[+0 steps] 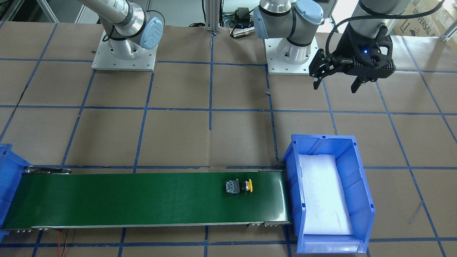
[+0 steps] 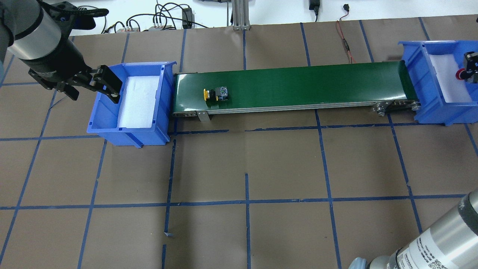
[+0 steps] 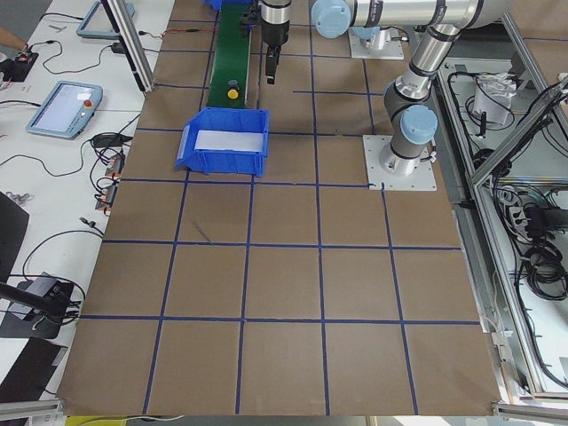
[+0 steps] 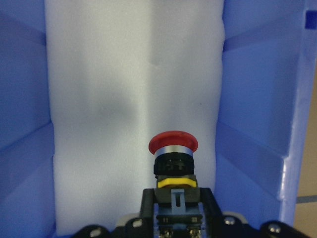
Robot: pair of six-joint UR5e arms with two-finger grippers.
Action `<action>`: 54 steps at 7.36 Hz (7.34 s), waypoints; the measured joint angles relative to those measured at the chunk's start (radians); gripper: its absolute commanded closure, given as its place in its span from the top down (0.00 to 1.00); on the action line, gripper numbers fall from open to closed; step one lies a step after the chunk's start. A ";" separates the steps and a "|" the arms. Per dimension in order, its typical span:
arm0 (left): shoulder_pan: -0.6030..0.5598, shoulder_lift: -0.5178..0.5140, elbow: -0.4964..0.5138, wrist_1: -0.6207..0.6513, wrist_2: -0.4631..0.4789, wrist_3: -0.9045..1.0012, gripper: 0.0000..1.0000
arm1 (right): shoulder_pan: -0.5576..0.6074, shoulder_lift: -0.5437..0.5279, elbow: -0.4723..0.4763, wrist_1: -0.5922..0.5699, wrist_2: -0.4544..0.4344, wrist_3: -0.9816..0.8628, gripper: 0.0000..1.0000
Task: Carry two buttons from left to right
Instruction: 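Lower the red-capped button onto the foam in the far bin, then open the right gripper and raise it out of the bin, then move the right gripper over the yellow-capped button on the belt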
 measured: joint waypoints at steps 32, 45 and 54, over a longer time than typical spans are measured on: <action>-0.020 -0.002 -0.015 -0.007 -0.001 -0.014 1.00 | 0.125 -0.064 -0.050 0.135 0.094 -0.075 1.00; -0.024 0.027 -0.068 -0.026 -0.005 -0.005 1.00 | 0.644 -0.257 0.183 0.142 0.059 -0.281 0.97; -0.024 0.037 -0.093 -0.026 -0.005 0.001 1.00 | 0.667 -0.120 0.275 -0.210 0.200 -0.753 0.98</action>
